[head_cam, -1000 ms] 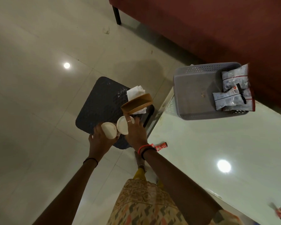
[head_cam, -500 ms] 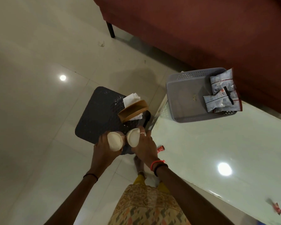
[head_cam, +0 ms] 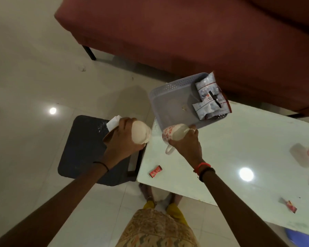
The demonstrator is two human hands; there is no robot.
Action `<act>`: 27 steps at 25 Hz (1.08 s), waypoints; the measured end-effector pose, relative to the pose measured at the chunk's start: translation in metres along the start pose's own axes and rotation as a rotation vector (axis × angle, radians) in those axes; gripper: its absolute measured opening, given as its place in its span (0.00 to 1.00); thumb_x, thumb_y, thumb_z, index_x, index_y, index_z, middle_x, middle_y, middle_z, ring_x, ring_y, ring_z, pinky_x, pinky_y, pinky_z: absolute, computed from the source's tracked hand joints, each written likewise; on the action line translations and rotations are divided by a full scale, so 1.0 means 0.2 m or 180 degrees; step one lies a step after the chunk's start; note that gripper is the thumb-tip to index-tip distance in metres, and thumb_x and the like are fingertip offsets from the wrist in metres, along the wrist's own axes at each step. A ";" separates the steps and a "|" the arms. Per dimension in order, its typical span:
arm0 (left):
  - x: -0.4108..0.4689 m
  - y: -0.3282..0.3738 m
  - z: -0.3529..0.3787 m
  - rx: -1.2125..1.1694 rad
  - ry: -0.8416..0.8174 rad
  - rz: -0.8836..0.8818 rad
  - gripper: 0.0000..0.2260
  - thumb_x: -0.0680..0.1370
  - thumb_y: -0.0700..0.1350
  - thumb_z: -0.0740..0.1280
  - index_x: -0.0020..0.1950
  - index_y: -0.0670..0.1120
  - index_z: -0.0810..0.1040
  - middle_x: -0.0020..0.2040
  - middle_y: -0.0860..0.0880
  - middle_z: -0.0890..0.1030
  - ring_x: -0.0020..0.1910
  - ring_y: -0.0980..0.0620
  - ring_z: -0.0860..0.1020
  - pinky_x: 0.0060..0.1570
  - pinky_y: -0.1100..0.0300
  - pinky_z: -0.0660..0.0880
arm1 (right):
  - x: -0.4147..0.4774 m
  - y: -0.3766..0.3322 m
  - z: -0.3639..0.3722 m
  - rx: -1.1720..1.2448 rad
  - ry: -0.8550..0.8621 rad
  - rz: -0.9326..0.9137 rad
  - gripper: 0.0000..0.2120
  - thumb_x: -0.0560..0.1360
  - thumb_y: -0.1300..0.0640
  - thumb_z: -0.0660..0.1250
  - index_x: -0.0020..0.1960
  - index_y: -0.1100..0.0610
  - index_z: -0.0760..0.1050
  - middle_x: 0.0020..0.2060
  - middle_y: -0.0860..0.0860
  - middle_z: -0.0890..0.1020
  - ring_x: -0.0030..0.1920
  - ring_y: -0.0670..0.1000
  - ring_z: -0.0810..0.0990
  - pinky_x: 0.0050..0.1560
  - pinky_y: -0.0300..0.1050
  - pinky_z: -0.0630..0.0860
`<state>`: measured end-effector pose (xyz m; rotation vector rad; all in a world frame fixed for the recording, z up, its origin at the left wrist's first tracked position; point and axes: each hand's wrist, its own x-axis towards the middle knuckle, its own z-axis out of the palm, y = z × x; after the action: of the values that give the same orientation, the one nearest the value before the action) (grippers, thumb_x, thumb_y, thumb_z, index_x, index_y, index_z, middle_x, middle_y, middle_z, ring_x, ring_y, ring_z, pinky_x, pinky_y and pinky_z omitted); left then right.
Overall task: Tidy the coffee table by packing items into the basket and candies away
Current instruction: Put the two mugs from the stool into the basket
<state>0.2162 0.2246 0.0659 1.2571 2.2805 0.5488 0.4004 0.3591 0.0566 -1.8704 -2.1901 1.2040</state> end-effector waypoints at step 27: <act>1.43 0.36 0.71 0.0349 -0.0900 0.0387 0.43 0.63 0.46 0.78 0.71 0.41 0.59 0.70 0.37 0.60 0.66 0.37 0.66 0.66 0.46 0.67 | 0.73 0.17 -0.09 0.0568 -0.0093 0.0292 0.40 0.64 0.59 0.78 0.71 0.52 0.62 0.63 0.60 0.68 0.60 0.63 0.74 0.59 0.56 0.78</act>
<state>0.2129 0.5230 -0.0695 1.4343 2.0316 0.2691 0.3963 0.4913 -0.0148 -1.9101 -1.9551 1.3993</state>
